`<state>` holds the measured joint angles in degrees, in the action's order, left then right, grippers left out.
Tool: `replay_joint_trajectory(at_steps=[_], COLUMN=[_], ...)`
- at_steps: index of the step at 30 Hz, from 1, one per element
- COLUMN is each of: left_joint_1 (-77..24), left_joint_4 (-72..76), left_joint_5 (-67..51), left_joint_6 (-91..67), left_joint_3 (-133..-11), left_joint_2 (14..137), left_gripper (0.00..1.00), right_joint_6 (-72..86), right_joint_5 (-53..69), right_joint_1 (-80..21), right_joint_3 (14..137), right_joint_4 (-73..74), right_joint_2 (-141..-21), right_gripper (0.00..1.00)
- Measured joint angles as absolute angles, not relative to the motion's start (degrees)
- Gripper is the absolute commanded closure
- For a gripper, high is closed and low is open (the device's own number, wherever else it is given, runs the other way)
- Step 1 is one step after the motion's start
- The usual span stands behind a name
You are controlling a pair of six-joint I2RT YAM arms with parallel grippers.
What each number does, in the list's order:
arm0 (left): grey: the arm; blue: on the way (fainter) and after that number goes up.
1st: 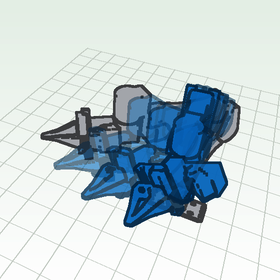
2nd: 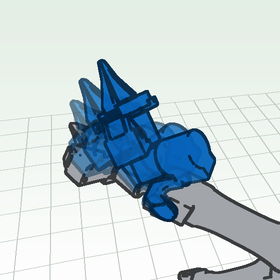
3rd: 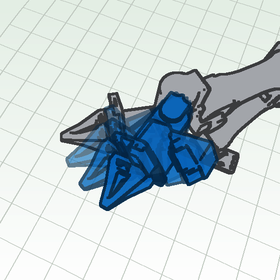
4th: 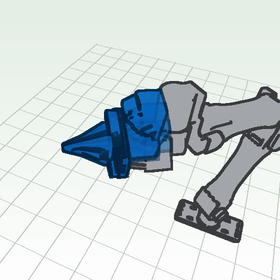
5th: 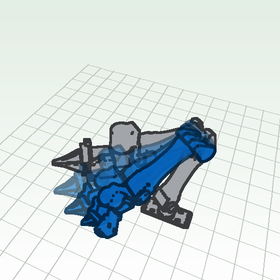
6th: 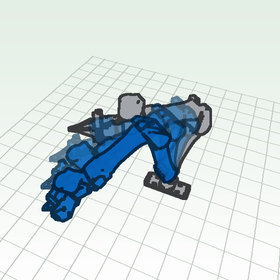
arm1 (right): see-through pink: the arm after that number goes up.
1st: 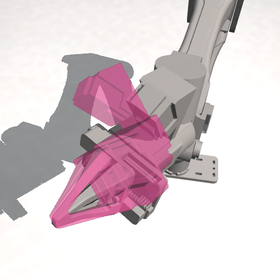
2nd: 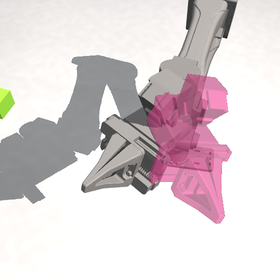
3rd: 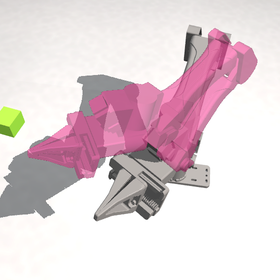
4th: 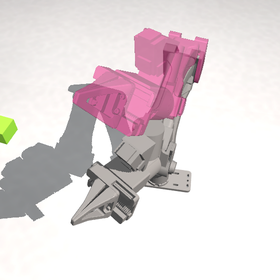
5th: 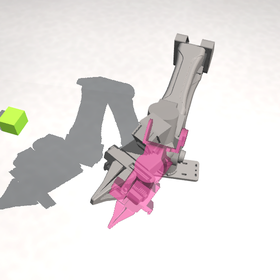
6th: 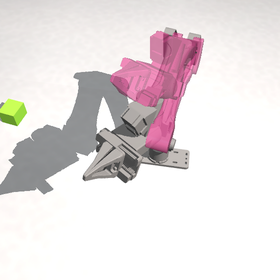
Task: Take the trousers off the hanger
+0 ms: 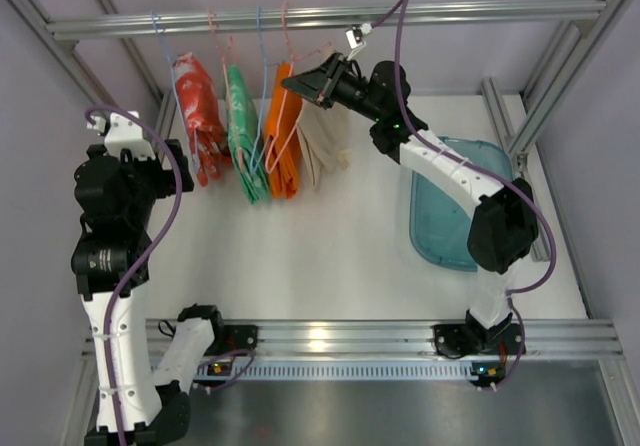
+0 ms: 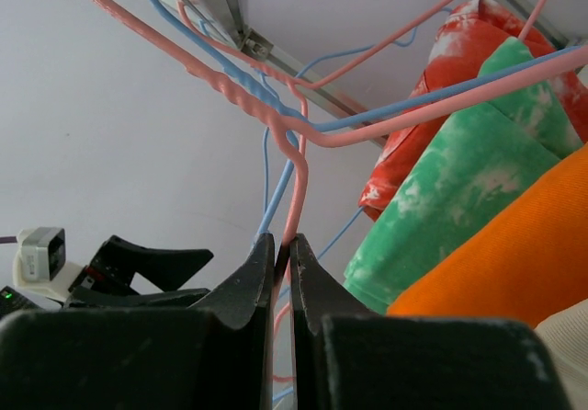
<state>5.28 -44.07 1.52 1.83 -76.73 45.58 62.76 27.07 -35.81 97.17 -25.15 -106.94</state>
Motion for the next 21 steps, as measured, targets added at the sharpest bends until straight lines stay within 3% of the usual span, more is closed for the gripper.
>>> replay_joint_trajectory(at_steps=[21], left_joint_1=[5.3], left_joint_4=[-44.2], left_joint_5=[-8.4], left_joint_6=[-0.6], left_joint_3=[-78.3], left_joint_2=[47.4], left_gripper=[0.06], right_joint_6=[58.4], right_joint_5=[20.3], right_joint_1=[-37.4], right_joint_3=[101.8], right_joint_4=[-16.1], right_joint_2=[-108.2], right_gripper=[1.0])
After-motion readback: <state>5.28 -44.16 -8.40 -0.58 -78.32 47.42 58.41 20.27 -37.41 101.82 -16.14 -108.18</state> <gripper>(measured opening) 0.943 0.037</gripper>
